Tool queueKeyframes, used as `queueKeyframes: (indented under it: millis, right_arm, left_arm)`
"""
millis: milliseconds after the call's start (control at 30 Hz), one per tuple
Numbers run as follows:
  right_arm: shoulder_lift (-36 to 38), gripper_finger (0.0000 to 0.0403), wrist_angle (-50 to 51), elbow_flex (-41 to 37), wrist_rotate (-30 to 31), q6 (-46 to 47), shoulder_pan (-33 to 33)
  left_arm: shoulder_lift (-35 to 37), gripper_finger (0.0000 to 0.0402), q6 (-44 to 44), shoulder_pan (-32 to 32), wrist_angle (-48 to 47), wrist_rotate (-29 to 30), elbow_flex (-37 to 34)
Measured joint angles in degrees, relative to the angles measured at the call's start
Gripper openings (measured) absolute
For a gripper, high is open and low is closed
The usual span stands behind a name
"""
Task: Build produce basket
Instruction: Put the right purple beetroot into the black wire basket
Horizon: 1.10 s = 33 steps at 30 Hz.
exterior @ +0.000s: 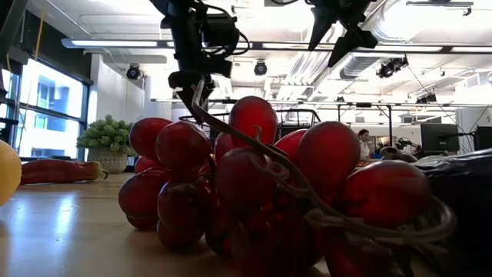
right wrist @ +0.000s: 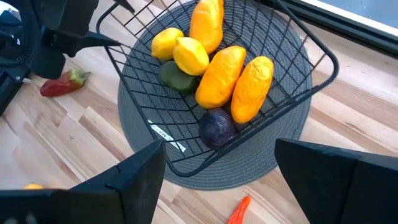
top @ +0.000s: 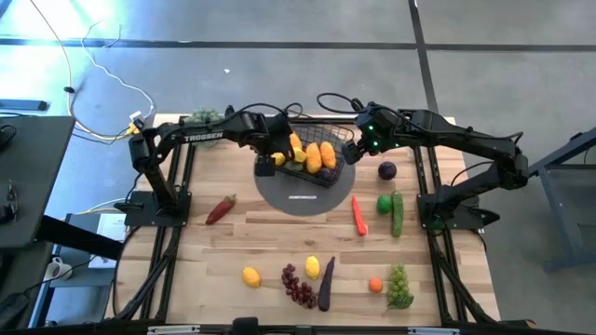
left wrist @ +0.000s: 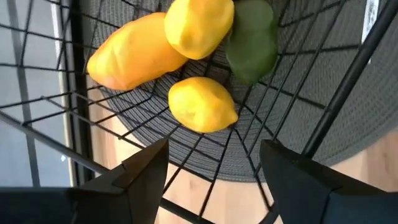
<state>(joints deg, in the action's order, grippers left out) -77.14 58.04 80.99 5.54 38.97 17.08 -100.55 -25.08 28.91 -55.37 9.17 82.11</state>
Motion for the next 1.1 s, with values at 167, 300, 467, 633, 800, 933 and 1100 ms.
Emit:
queueKeyframes:
  millis: [167, 300, 467, 633, 800, 933, 1100]
  right_arm:
    - [0.0, 0.0282, 0.0, 0.0, 0.0, -0.45, 0.0]
    - [0.0, 0.0282, 0.0, 0.0, 0.01, -0.64, 0.0]
    - [0.0, 0.0282, 0.0, -0.01, -0.06, -1.52, 0.0]
    - [0.0, 0.0282, 0.0, -0.01, -0.06, -1.92, 0.0]
    - [0.0, 0.0282, 0.0, 0.0, -0.1, -1.91, 0.0]
    - [0.0, 0.0282, 0.33, 0.0, -0.44, -0.53, -0.03]
    - [0.0, 0.0282, 4.5, -0.02, -2.35, 3.96, -2.26]
  left_arm:
    - [0.0, 0.0243, 1.92, -1.96, -1.03, 0.11, 0.0]
    - [0.02, 0.0243, 3.73, -3.64, -1.88, 0.03, 0.0]
    - [0.02, 0.0243, 4.26, -5.98, -3.06, 0.71, 0.0]
    - [0.03, 0.0243, 6.92, -6.67, -3.11, 1.15, 0.0]
    - [0.04, 0.0243, 7.15, -6.63, -3.74, 3.26, 0.4]
    - [0.04, 0.0243, 8.01, -6.08, -6.42, 3.35, 3.53]
    - [0.96, 0.0243, 9.07, -6.0, -10.04, 3.42, 7.18]
